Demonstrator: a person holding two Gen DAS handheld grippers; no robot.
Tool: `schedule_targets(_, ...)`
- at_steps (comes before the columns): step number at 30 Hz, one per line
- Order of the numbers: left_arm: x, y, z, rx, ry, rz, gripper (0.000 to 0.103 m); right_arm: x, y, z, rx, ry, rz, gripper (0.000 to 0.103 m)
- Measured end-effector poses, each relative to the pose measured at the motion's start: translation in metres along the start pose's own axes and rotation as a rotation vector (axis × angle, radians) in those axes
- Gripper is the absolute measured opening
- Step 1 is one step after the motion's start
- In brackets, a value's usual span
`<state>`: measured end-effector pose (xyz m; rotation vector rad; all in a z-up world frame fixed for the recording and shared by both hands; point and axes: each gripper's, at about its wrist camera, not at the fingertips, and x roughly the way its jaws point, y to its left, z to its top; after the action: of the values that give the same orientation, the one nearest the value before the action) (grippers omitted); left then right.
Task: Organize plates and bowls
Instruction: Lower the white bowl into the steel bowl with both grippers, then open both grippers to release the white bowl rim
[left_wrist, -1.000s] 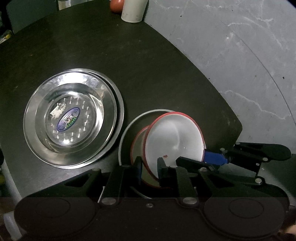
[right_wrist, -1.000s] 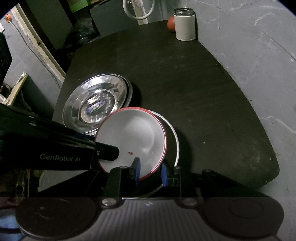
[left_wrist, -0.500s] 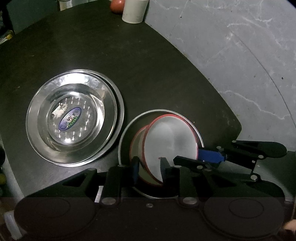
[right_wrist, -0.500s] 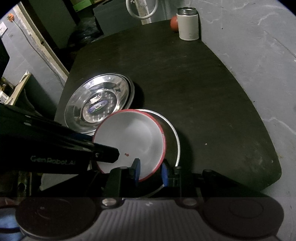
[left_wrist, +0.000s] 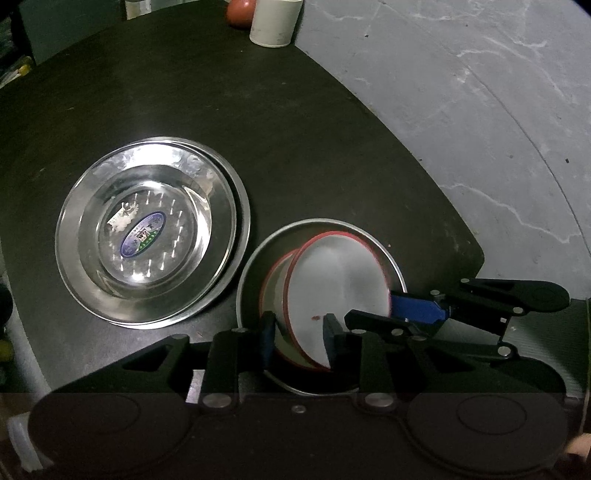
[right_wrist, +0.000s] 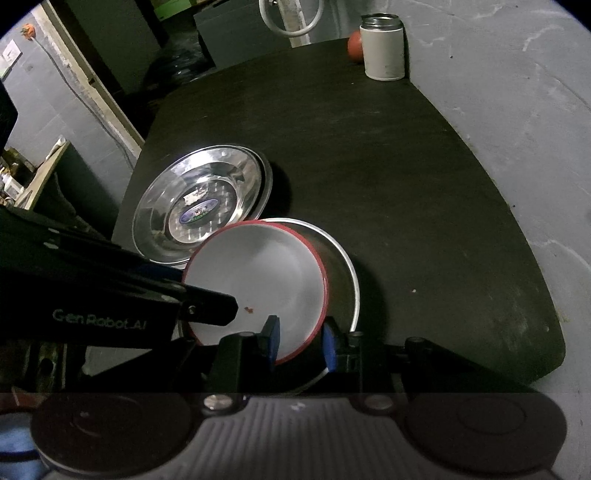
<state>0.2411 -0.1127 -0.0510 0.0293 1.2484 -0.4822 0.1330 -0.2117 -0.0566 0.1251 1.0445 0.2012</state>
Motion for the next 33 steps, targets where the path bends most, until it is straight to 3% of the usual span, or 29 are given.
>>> schedule_targets(2, 0.001, 0.002, 0.0, -0.008, 0.008, 0.022, 0.041, 0.001, 0.0, 0.0, -0.005, 0.004, 0.006, 0.029)
schedule_targets(15, -0.001, 0.008, -0.001, -0.053, 0.006, 0.001, 0.042, -0.003, -0.001, 0.001, -0.03, -0.005, 0.015, 0.031)
schedule_targets(17, -0.004, 0.009, -0.001, -0.058, -0.003, -0.005, 0.047, -0.007, -0.002, 0.001, -0.031, -0.017, 0.02, 0.035)
schedule_targets(20, -0.008, 0.009, -0.002, -0.056, -0.024, 0.014, 0.062, -0.013, -0.004, 0.001, -0.032, -0.032, 0.026, 0.04)
schedule_targets(26, -0.017, 0.015, -0.004, -0.084, -0.064, 0.008, 0.07, -0.027, -0.006, 0.001, -0.039, -0.065, 0.008, 0.059)
schedule_targets(28, -0.021, 0.018, -0.005, -0.1, -0.082, 0.006, 0.078, -0.031, -0.01, 0.002, -0.033, -0.074, 0.008, 0.064)
schedule_targets(33, -0.03, 0.028, -0.013, -0.142, -0.129, 0.023, 0.087, -0.036, -0.018, 0.003, -0.032, -0.08, -0.017, 0.08)
